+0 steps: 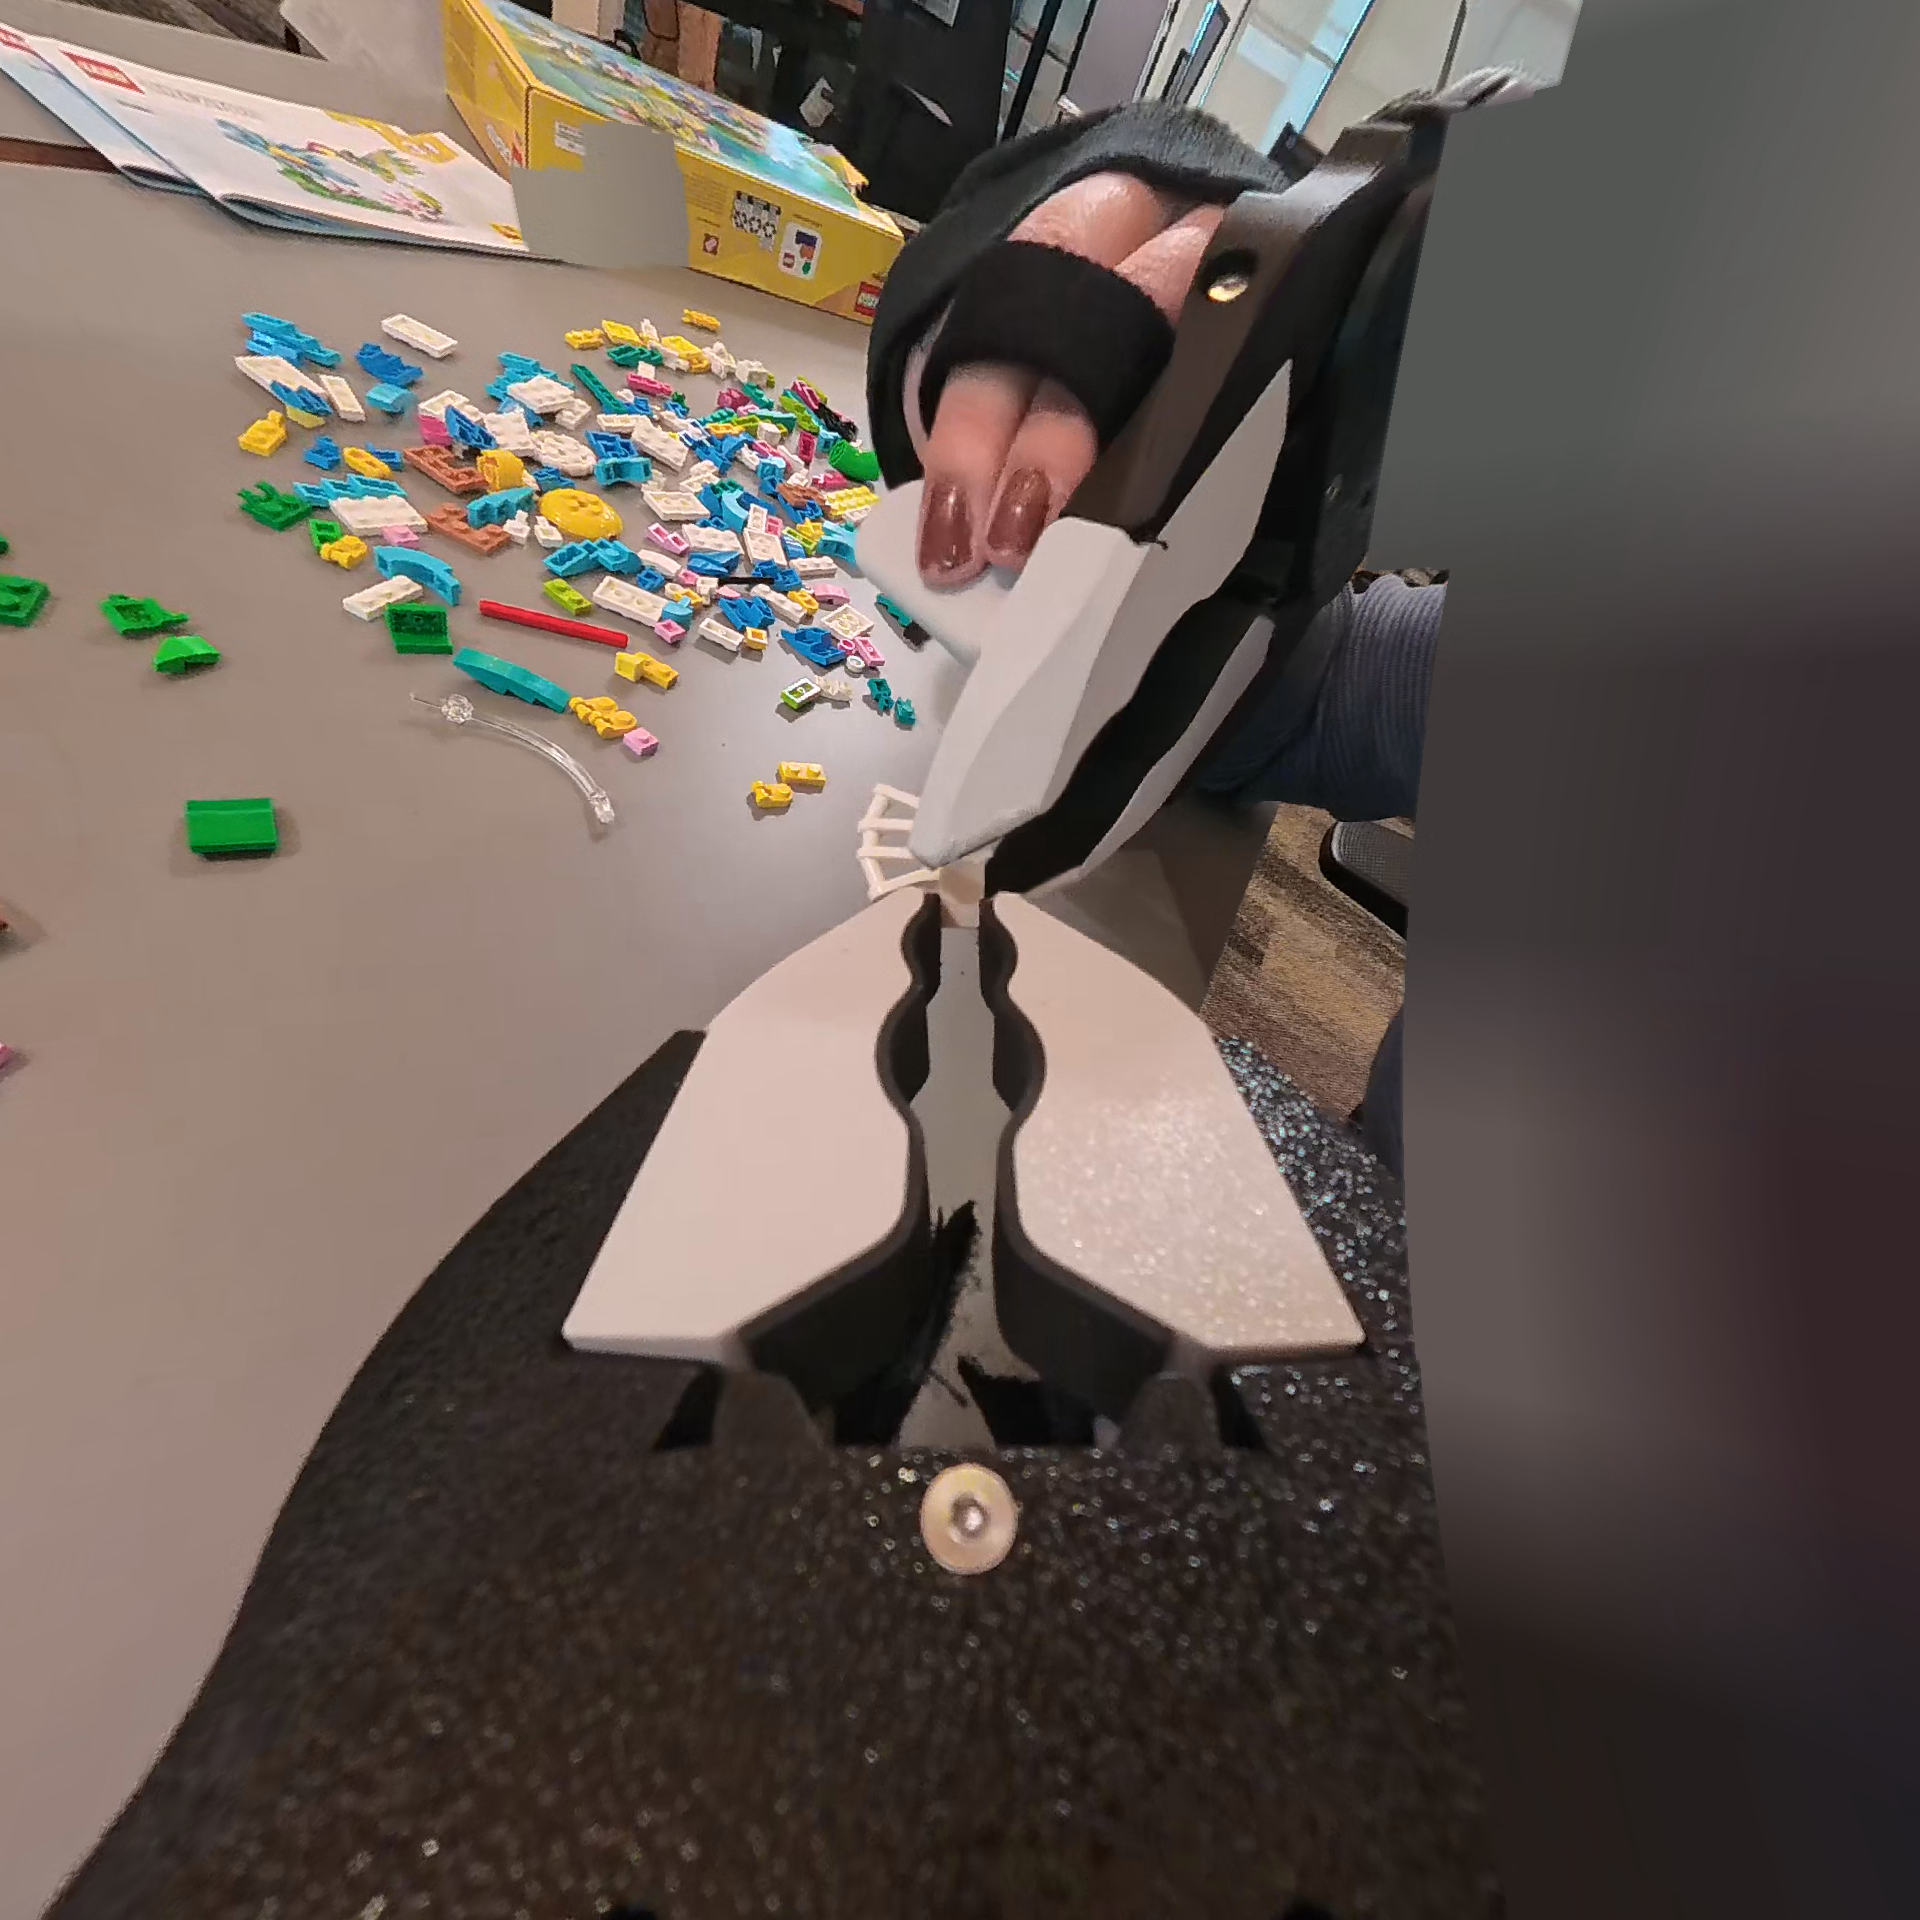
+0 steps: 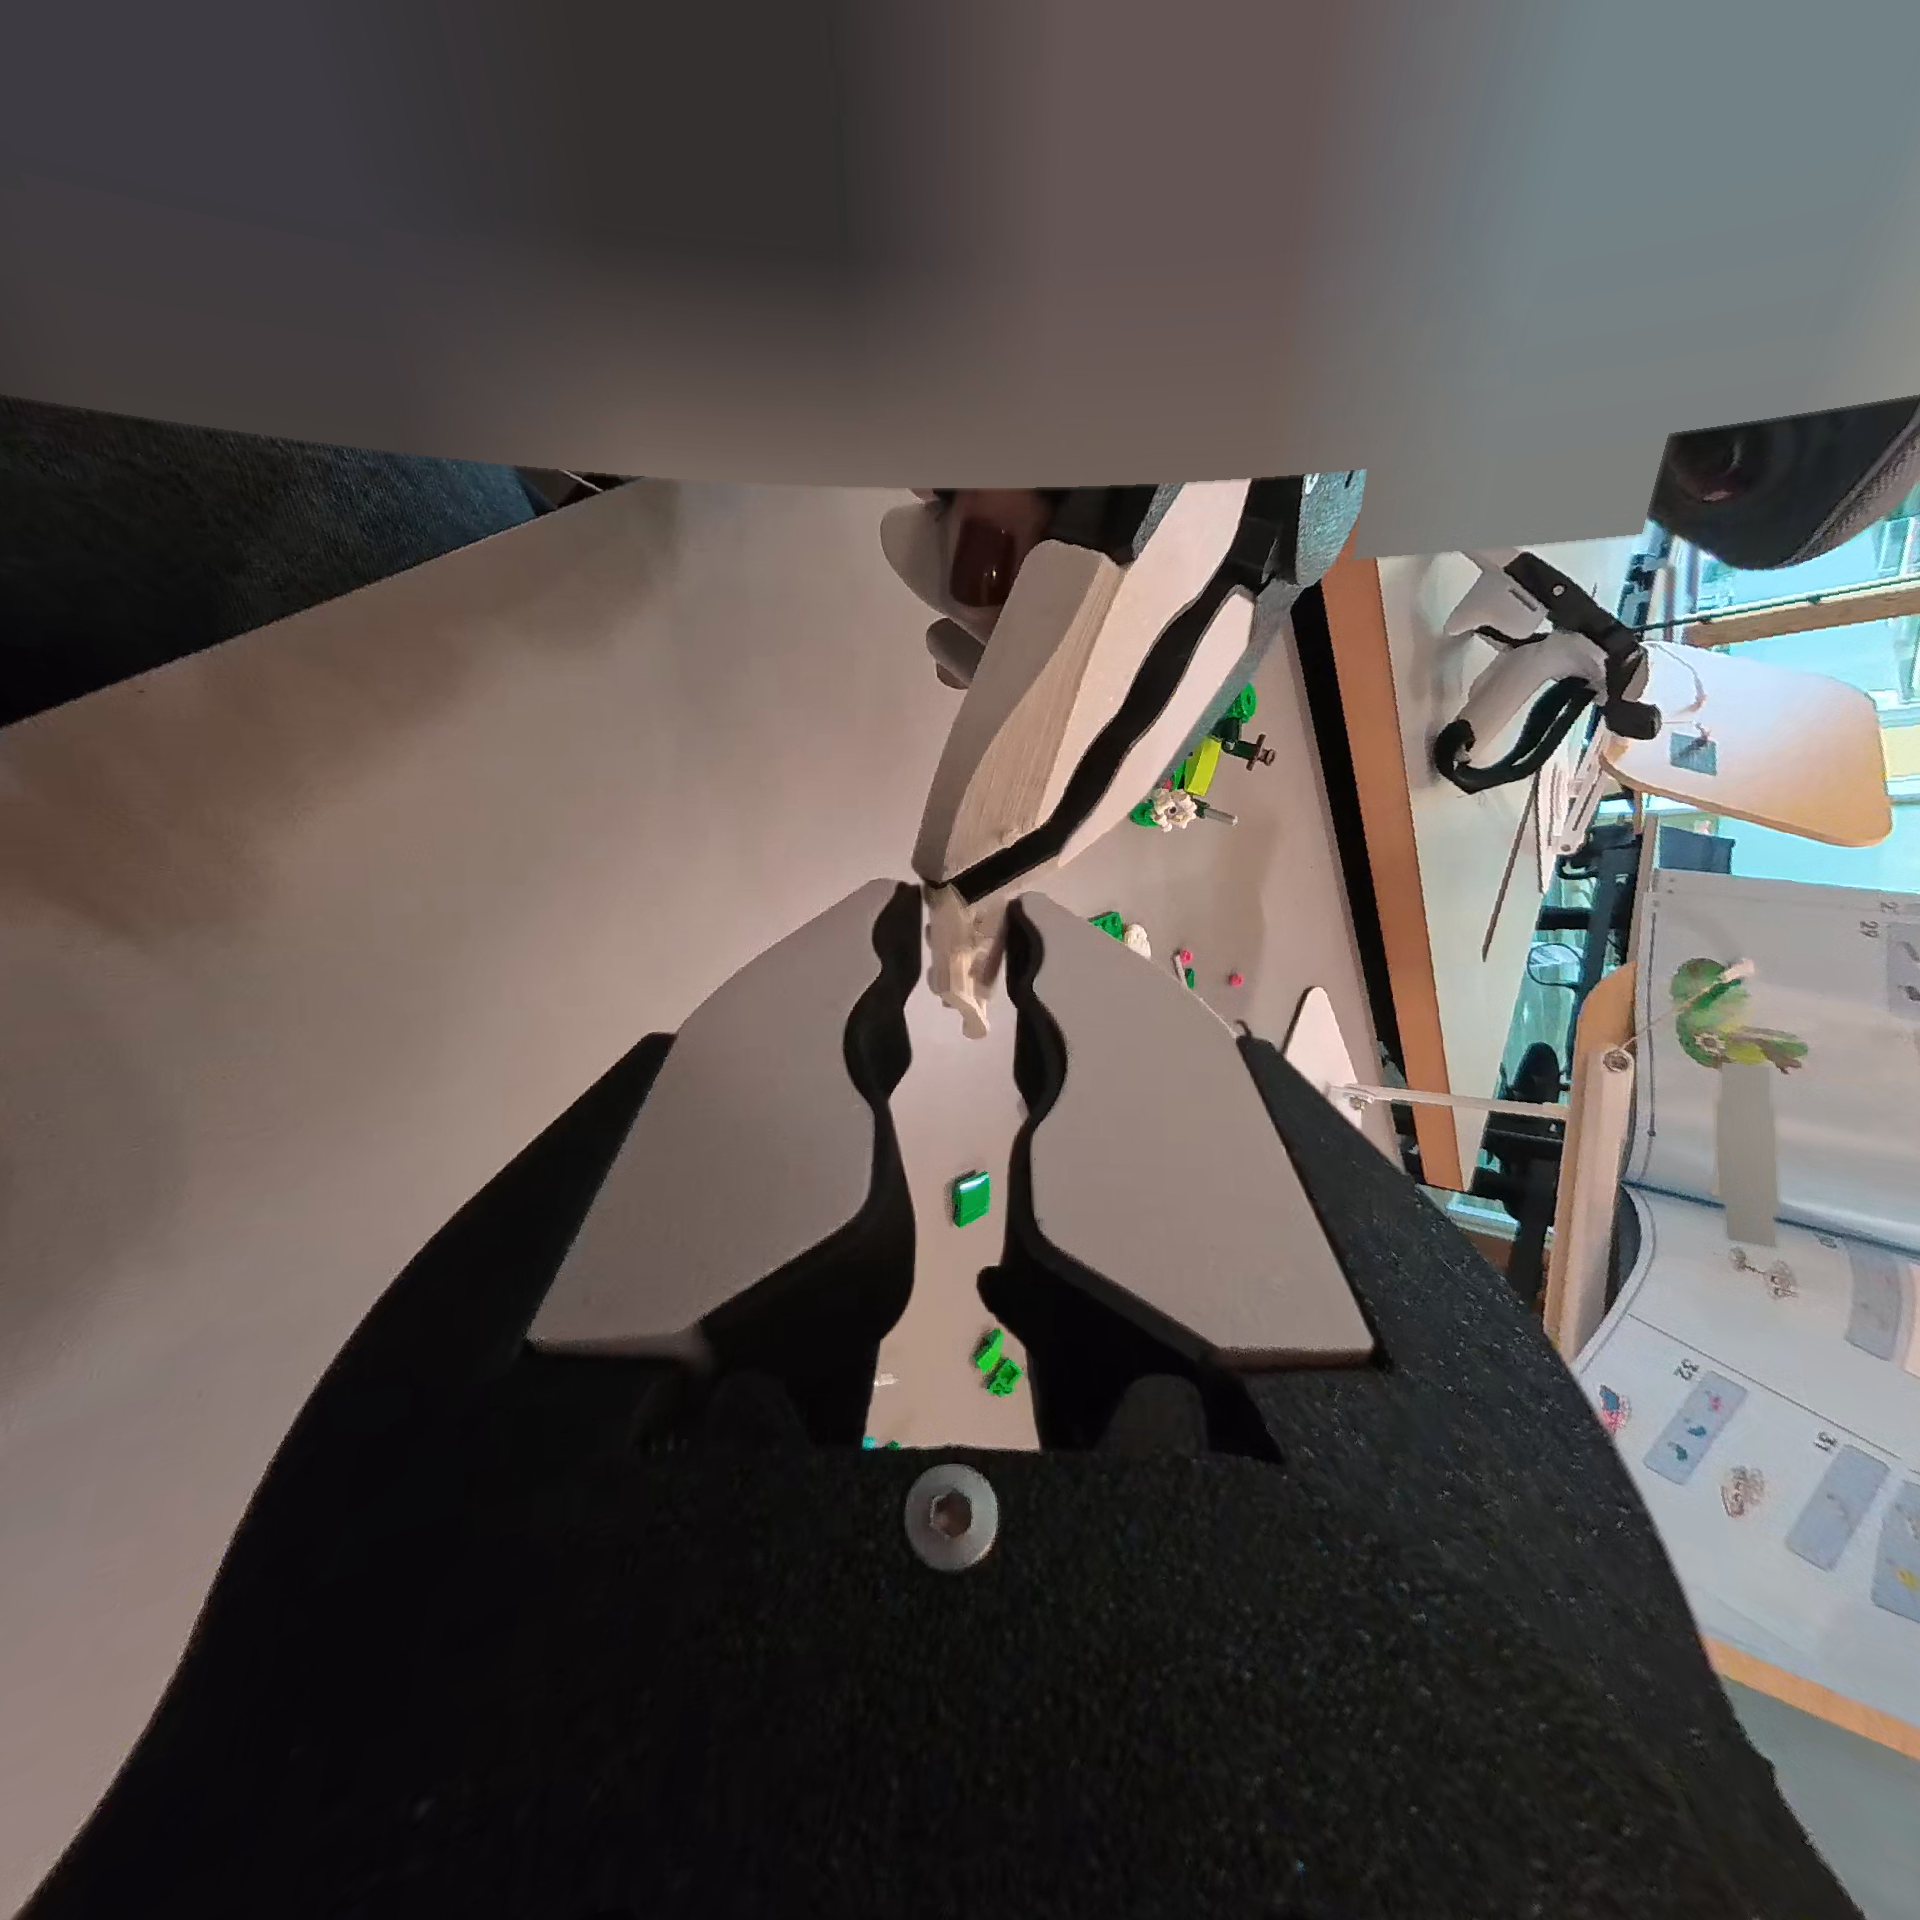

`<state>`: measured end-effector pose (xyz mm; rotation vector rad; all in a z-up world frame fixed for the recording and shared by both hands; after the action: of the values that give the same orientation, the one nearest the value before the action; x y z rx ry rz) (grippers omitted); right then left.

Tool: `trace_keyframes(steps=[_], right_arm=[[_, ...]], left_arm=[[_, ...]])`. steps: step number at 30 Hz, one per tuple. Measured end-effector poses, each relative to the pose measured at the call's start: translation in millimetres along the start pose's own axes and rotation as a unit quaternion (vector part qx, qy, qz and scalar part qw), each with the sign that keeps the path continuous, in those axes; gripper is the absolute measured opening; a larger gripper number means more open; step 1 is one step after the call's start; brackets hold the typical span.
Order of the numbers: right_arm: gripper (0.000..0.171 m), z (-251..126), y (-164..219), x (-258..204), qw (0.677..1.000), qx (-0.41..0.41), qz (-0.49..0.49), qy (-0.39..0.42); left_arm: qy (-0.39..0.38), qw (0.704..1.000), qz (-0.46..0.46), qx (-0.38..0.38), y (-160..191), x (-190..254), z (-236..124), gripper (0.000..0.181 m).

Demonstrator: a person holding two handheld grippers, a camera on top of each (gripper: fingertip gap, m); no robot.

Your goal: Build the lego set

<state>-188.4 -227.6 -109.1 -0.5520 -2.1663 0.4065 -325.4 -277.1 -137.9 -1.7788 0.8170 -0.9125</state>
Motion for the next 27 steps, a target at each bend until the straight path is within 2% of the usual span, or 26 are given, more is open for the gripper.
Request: trace_keyframes(steps=[17,27], right_arm=[[0.012,-5.2,-3.0,0.5,0.999,0.035,0.012,-0.017],[0.012,-6.2,-5.7,-1.6,0.999,0.036,0.008,-0.024]], left_arm=[[0.086,0.993,-0.065,0.037,4.9,-5.1,-2.1,0.007],[0.096,0.993,-0.059,0.028,4.6,-3.1,-2.2,0.007]])
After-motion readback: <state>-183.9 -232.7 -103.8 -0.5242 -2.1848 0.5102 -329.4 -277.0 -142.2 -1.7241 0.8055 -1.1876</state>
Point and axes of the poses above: each gripper's, where its closed fingertips meet, z out along the fingers, y out of its underside, x = y × z across the jaws, the point moved 9 cm from there along -z, back along the fingers, and after that the axes turned 11 degrees about z, right-handed, at the moved point
